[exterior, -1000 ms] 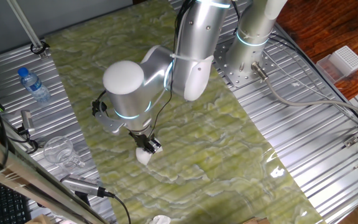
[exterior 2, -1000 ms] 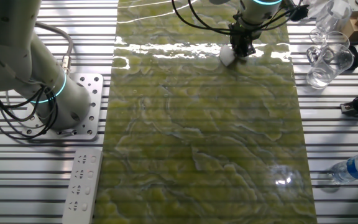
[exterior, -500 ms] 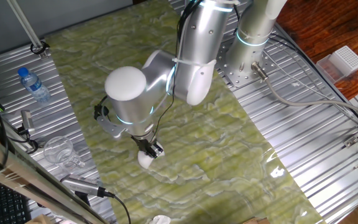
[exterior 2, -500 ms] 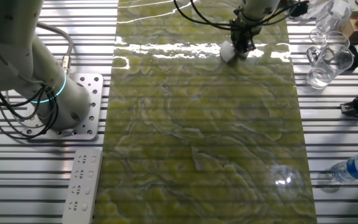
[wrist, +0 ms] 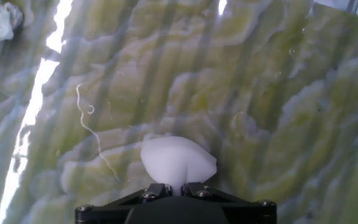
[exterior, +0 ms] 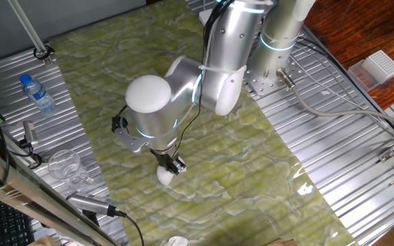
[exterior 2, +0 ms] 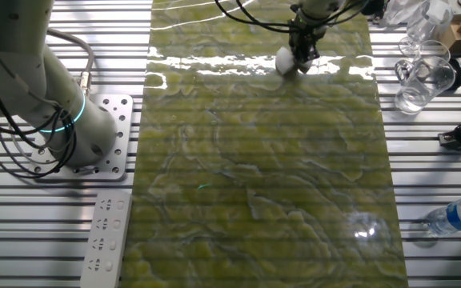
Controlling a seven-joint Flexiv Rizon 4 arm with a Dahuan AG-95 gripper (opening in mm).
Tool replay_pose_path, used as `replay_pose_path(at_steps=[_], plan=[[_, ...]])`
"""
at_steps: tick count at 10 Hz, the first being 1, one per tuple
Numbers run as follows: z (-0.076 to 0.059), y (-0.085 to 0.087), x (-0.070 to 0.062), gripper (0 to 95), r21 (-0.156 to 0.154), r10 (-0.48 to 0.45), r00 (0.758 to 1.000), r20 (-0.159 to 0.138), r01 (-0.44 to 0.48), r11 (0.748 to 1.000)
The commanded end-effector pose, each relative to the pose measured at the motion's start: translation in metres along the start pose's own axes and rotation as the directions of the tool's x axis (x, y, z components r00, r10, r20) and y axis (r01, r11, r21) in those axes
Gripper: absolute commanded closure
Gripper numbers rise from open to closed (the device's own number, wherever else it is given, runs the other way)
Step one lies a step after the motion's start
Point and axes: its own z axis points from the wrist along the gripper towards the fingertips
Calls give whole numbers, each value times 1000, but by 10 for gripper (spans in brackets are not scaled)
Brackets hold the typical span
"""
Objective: Clean the tabletop with a sponge
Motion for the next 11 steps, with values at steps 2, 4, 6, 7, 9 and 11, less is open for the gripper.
replay_pose_path(at_steps=[2,4,6,7,9,11], plan=[[8,14,21,950,21,3,1000,8,-3,1000],[3,24,27,950,-22,45,999,-11,-45,999],[10,34,41,950,-23,50,999,-3,-51,998],[8,36,45,950,-18,50,999,-11,-50,999],[2,39,46,950,-27,65,998,-22,-65,997],[0,39,48,950,-19,49,999,-22,-50,999]])
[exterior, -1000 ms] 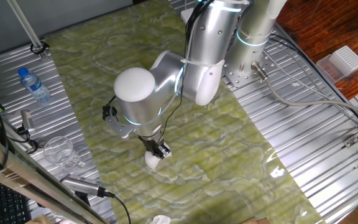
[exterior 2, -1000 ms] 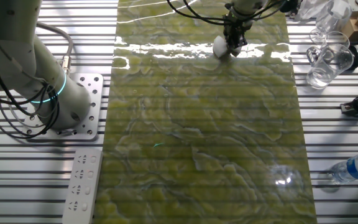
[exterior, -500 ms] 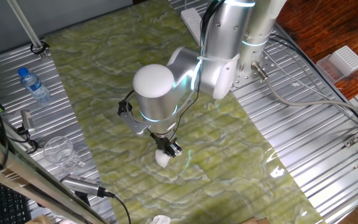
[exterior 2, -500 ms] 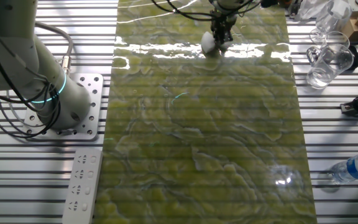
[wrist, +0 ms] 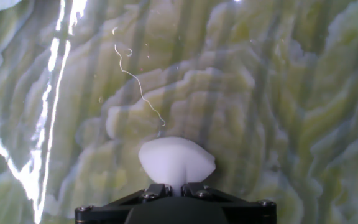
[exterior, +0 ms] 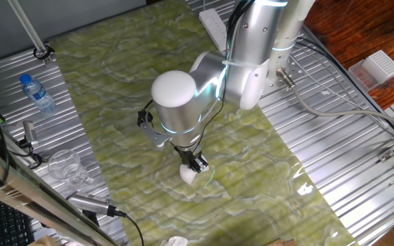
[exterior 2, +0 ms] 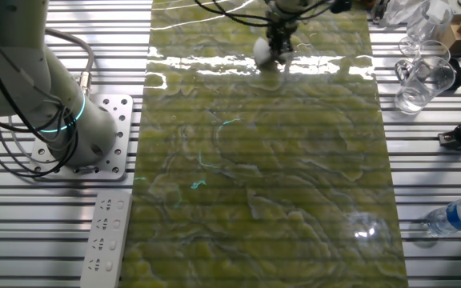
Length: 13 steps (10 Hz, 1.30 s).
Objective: Clean the tabletop with a sponge
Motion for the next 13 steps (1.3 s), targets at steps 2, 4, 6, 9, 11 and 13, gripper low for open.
replay_pose_path(at_steps=[2,4,6,9,11,13], plan=[[-2,-3,0,950,25,-25,1000,15,25,999],[-4,-8,3,950,44,-59,998,13,58,997],[-5,-9,1,950,47,-63,998,28,62,997],[-8,-10,-5,950,46,-55,998,38,53,998],[-9,-10,-9,950,48,-57,998,39,55,997],[-11,-11,-15,950,52,-64,997,44,62,997]])
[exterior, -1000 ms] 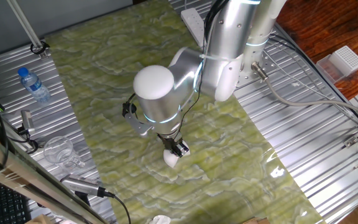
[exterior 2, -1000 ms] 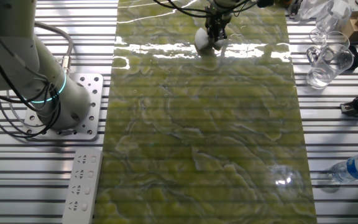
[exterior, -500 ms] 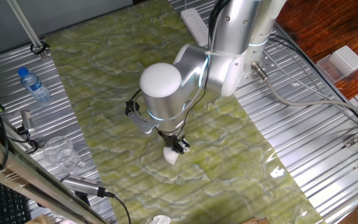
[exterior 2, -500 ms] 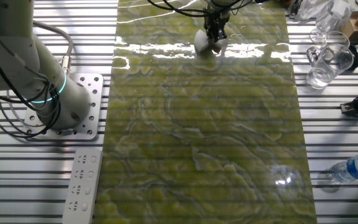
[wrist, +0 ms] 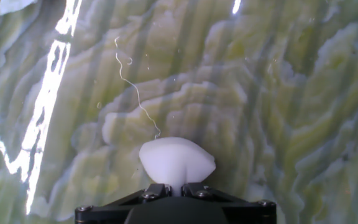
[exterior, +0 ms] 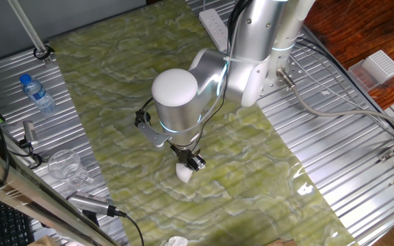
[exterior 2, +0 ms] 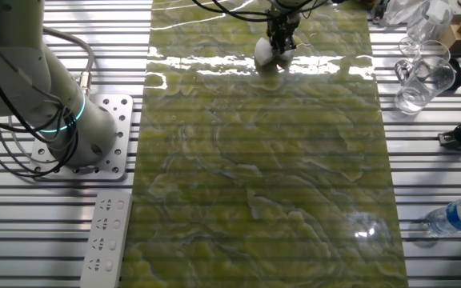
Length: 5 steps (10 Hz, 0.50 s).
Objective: Clean the tabletop with a sponge
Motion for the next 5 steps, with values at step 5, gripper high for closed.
replay_pose_path(at_steps=[5], plan=[[-4,-4,-18,950,4,-13,1000,1,13,1000]])
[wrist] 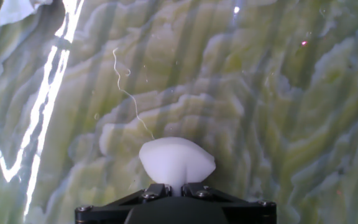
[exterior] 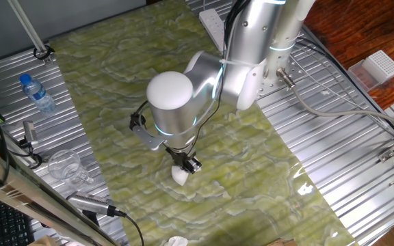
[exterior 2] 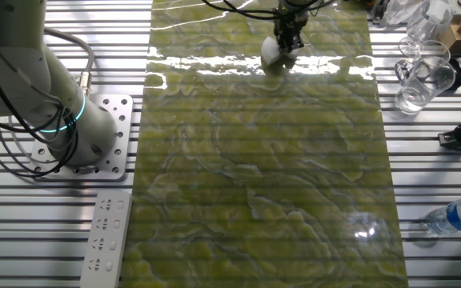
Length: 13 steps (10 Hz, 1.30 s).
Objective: Clean the tabletop with a sponge
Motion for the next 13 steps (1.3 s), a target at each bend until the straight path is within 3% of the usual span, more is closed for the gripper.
replay_pose_path(at_steps=[1,6,13], plan=[[-1,-1,-3,950,1,-1,1000,1,1,1000],[-2,0,-12,950,13,-49,999,-17,49,999],[14,10,-22,950,25,-54,998,-19,54,998]])
